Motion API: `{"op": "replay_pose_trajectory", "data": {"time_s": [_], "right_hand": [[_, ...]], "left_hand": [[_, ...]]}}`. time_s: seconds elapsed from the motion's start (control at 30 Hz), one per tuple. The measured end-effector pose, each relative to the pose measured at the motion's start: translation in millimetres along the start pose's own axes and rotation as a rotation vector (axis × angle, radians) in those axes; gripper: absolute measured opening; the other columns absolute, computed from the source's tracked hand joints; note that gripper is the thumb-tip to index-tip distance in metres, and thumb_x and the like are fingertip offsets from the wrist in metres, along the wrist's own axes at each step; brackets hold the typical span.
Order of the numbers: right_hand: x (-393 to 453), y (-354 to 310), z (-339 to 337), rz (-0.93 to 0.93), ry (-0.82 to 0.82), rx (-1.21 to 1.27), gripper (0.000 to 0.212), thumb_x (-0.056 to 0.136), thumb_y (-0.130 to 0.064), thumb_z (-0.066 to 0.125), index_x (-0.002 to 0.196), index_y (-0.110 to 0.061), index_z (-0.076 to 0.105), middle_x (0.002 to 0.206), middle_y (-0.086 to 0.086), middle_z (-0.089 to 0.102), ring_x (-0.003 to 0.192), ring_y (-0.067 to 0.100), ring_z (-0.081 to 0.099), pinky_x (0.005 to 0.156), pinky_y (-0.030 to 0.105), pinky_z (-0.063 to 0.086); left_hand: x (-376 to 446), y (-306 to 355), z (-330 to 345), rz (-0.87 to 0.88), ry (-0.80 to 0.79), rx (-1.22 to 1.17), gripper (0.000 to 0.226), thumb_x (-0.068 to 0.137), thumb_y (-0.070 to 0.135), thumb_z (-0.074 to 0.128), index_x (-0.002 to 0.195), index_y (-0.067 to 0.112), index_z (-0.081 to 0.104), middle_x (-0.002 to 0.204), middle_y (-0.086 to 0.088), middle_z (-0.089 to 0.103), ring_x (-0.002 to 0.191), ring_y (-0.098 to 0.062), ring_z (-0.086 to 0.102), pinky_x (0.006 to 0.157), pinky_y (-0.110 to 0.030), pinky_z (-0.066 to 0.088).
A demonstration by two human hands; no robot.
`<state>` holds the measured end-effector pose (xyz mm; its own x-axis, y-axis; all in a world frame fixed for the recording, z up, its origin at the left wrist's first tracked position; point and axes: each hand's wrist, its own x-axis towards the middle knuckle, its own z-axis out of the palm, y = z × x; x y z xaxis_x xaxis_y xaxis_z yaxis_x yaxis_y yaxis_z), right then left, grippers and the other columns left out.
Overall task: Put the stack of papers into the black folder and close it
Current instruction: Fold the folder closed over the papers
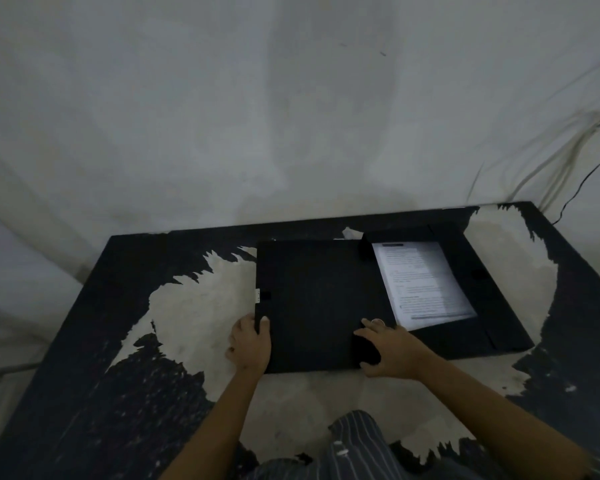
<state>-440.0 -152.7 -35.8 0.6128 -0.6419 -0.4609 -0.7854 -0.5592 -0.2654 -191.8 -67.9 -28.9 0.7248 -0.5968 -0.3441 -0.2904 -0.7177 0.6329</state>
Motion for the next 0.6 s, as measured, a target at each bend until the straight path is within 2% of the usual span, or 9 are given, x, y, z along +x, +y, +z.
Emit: {"op": "replay_pose_trajectory", "data": {"time_s": [0.1,0.23,0.3,0.37,0.43,0.53,0.6], "right_hand": [[-3,-10,-14,0.032,0.101,0.260,0.061,0.086,-0.057,0.052,0.138,-0.027,0.046,0.148,-0.002,0.044,0.138,0.016,0.038,0.117,0.042,0.027],[-6,-35,-48,-0.003,0.322,0.568,0.052,0.091,-0.053,0.049,0.137,-0.027,0.048,0.143,-0.005,0.051,0.131,0.009,0.046,0.108,0.025,0.035],[-8,-48,-71,-0.028,0.448,0.733,0.052,0.092,-0.051,0.048,0.138,-0.026,0.047,0.142,-0.004,0.052,0.129,0.008,0.047,0.101,0.019,0.035],[-11,-58,-96,-0.024,0.564,0.869,0.052,0.093,-0.049,0.050,0.139,-0.025,0.046,0.142,-0.002,0.053,0.129,0.009,0.048,0.102,0.021,0.037],[-15,-59,-120,-0.009,0.642,1.016,0.052,0.092,-0.044,0.055,0.139,-0.023,0.047,0.139,0.001,0.056,0.127,0.013,0.053,0.106,0.028,0.042],[-26,-41,-151,0.038,0.683,1.177,0.048,0.091,-0.031,0.061,0.136,-0.022,0.049,0.129,0.005,0.063,0.118,0.016,0.059,0.102,0.034,0.048],[-36,-18,-166,0.097,0.705,1.155,0.045,0.090,-0.023,0.062,0.134,-0.019,0.052,0.126,0.007,0.064,0.116,0.019,0.060,0.102,0.040,0.050]], "left_hand": [[-11,18,-12,0.048,-0.011,-0.091,0.041,0.099,0.030,0.037,0.138,0.017,0.040,0.140,-0.009,0.051,0.128,-0.028,0.046,0.117,-0.049,0.020],[-34,46,-23,0.256,-0.024,-0.187,0.038,0.100,0.015,0.033,0.138,0.018,0.037,0.116,-0.007,0.059,0.117,-0.028,0.055,0.113,-0.053,0.032],[-49,69,-24,0.331,-0.072,-0.254,0.040,0.100,0.016,0.033,0.140,0.019,0.034,0.127,-0.007,0.056,0.123,-0.024,0.051,0.113,-0.050,0.034],[-68,95,-19,0.439,-0.141,-0.316,0.040,0.101,0.018,0.032,0.141,0.020,0.035,0.137,-0.005,0.052,0.124,-0.021,0.051,0.111,-0.047,0.039],[-87,120,-12,0.538,-0.210,-0.324,0.037,0.101,0.022,0.033,0.137,0.027,0.036,0.134,0.000,0.056,0.116,-0.017,0.056,0.107,-0.044,0.045],[-112,151,5,0.649,-0.371,-0.290,0.035,0.099,0.034,0.035,0.133,0.043,0.033,0.125,0.016,0.054,0.122,-0.014,0.053,0.114,-0.053,0.031],[-125,166,22,0.731,-0.452,-0.253,0.041,0.097,0.041,0.036,0.138,0.041,0.031,0.133,0.018,0.049,0.129,-0.006,0.043,0.119,-0.053,0.020]]}}
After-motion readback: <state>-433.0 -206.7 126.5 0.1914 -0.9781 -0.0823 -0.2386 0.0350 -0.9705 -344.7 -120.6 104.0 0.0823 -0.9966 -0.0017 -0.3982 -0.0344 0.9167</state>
